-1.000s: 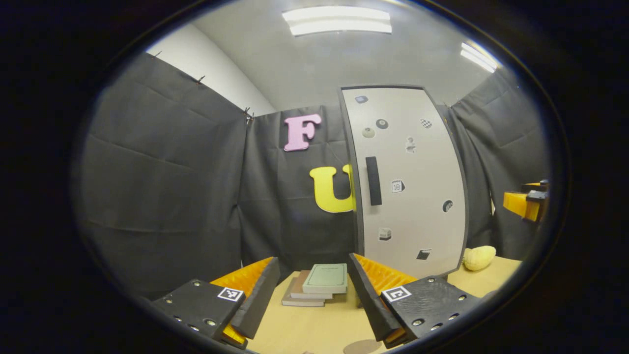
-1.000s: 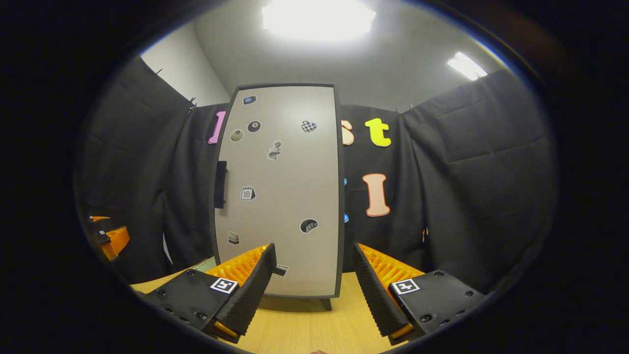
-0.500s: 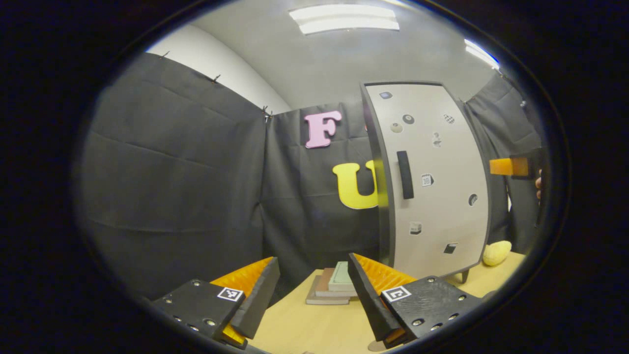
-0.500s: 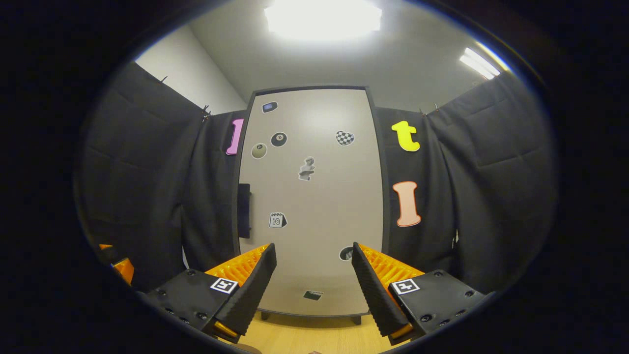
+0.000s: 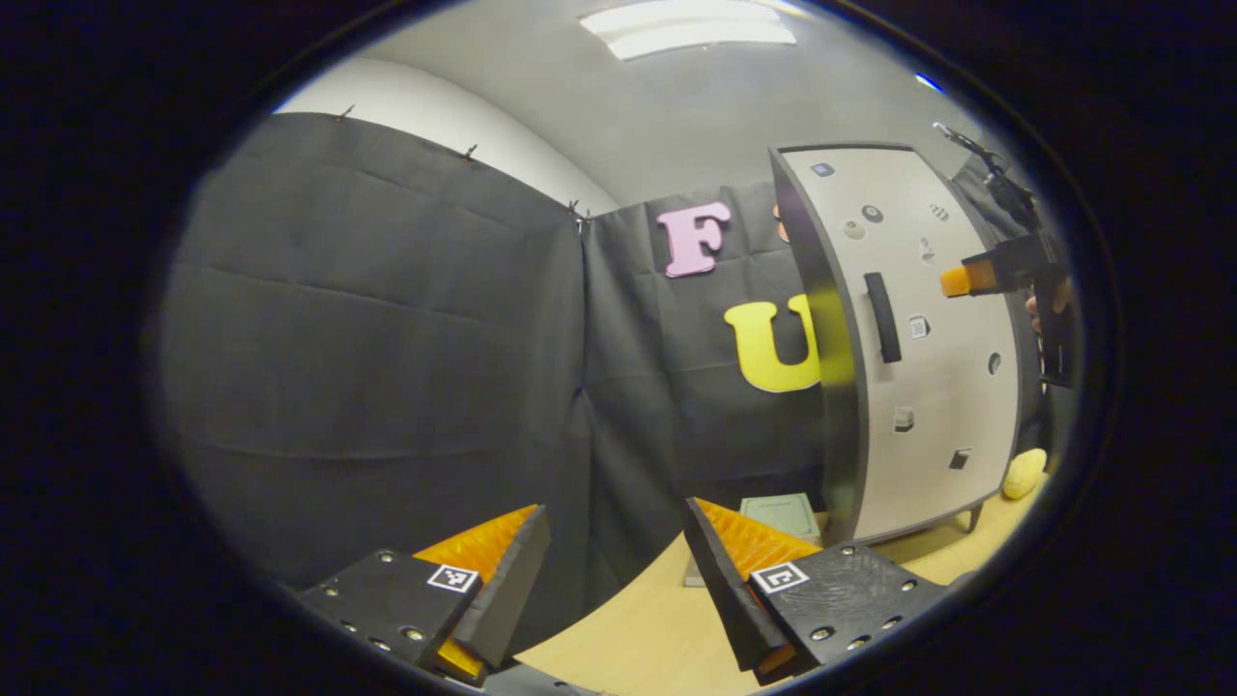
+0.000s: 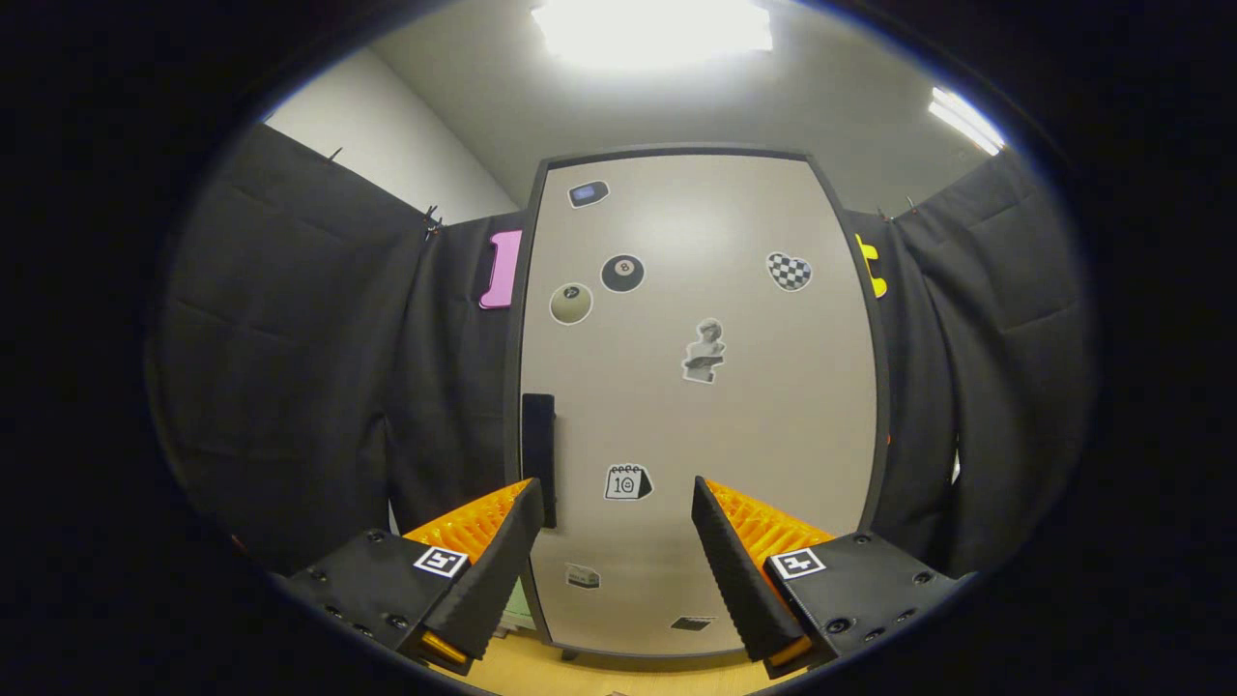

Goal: Open the cabinet door with the right hand, grasp the bottle in the cabinet with the left hand and place it on the coaster, then close the cabinet door with the right hand.

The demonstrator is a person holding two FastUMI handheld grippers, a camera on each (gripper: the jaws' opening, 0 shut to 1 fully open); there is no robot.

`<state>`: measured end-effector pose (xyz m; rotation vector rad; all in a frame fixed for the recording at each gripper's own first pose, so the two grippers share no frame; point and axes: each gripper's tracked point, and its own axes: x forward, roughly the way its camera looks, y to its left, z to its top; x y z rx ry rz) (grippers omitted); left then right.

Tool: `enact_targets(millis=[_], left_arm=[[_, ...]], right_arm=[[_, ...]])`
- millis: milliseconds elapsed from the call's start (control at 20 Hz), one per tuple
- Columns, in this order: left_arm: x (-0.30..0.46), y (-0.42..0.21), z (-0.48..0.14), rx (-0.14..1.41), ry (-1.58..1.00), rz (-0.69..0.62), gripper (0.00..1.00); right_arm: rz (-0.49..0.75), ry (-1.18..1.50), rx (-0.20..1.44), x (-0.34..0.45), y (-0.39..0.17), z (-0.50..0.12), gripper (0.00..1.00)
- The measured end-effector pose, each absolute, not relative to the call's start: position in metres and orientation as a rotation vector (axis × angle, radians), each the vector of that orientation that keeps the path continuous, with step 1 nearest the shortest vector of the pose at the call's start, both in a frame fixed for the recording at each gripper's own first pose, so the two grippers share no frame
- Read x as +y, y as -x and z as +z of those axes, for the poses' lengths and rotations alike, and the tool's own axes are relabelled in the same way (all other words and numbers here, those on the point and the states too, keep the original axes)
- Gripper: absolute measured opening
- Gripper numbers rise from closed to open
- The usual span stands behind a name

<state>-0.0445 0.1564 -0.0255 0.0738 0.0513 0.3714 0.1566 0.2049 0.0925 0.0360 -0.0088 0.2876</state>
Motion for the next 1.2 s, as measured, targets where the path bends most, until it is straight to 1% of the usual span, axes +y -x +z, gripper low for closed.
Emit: enact_targets(millis=[50, 100, 200, 250, 400, 750, 850, 950, 1000, 1050, 1200], left_arm=[[0.164, 0.048, -0.026, 0.054, -0.078, 0.386, 0.84], [0.171, 0.051, -0.027, 0.057, -0.082, 0.401, 0.87], [0.185, 0.056, -0.030, 0.066, -0.085, 0.426, 0.87], [0.191, 0.058, -0.030, 0.069, -0.085, 0.436, 0.84], [0.200, 0.065, -0.033, 0.074, -0.089, 0.457, 0.84], [0.215, 0.077, -0.037, 0.082, -0.094, 0.484, 0.84], [0.218, 0.078, -0.040, 0.090, -0.094, 0.493, 0.84], [0.221, 0.079, -0.043, 0.096, -0.093, 0.501, 0.84], [0.225, 0.083, -0.045, 0.098, -0.090, 0.504, 0.84], [0.229, 0.084, -0.046, 0.098, -0.088, 0.508, 0.84], [0.232, 0.086, -0.048, 0.099, -0.081, 0.513, 0.84]], right_arm=[[0.287, -0.029, -0.007, 0.211, -0.164, 0.092, 0.98], [0.289, -0.023, -0.005, 0.218, -0.170, 0.091, 0.98], [0.296, -0.018, -0.004, 0.232, -0.181, 0.091, 0.97], [0.302, -0.017, -0.006, 0.239, -0.186, 0.092, 0.98], [0.310, -0.010, -0.002, 0.260, -0.200, 0.092, 0.98], [0.315, 0.022, 0.091, 0.297, -0.229, 0.070, 0.96], [0.306, 0.006, 0.132, 0.302, -0.236, 0.062, 0.89], [0.293, -0.023, 0.140, 0.303, -0.244, 0.061, 0.87], [0.280, -0.029, 0.141, 0.302, -0.248, 0.061, 0.71], [0.263, -0.023, 0.155, 0.299, -0.253, 0.057, 0.65], [0.281, -0.047, 0.192, 0.303, -0.255, 0.053, 0.36]])
